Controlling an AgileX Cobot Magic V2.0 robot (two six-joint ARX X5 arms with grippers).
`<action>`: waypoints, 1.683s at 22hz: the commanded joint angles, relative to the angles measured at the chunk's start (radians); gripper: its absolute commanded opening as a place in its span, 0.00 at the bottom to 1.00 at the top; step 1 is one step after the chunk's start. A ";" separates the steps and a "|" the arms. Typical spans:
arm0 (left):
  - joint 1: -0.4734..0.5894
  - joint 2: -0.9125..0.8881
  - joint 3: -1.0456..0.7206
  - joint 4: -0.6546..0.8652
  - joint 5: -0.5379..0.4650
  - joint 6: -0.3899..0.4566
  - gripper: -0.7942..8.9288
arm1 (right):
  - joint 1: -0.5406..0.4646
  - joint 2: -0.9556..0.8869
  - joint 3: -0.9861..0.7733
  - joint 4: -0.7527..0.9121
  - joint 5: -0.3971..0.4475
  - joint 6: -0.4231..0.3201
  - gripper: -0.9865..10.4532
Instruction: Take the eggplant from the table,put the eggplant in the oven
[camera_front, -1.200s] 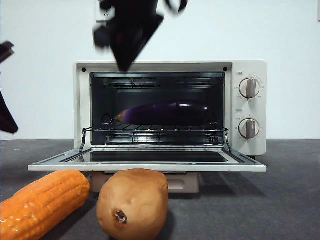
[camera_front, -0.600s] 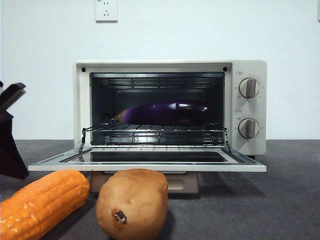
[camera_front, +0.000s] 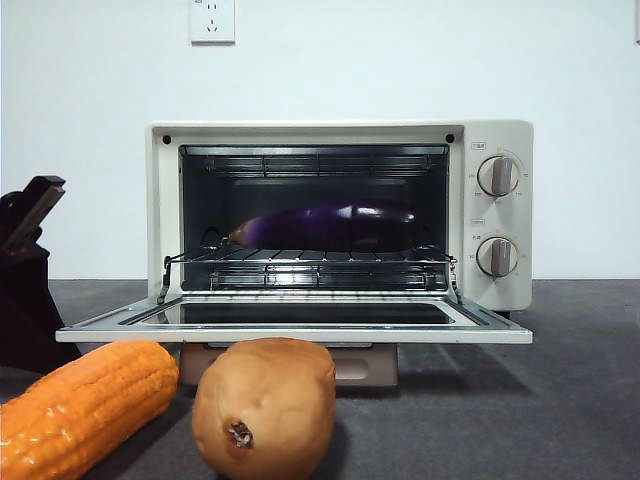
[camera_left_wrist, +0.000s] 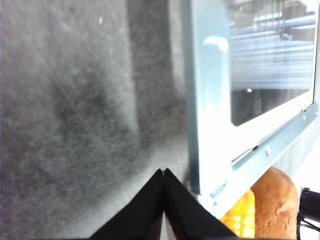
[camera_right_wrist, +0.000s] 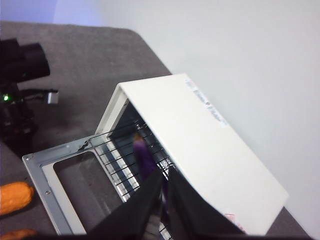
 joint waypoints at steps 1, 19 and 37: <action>-0.001 0.018 0.008 0.008 0.031 0.023 0.09 | 0.013 -0.012 0.023 -0.010 0.021 0.022 0.09; 0.033 0.018 0.157 0.168 0.320 -0.049 0.09 | 0.013 -0.117 0.023 -0.220 0.076 0.175 0.09; -0.047 -0.163 0.482 -0.199 -0.119 0.020 0.09 | -0.049 -0.101 -0.182 -0.299 0.045 0.233 0.09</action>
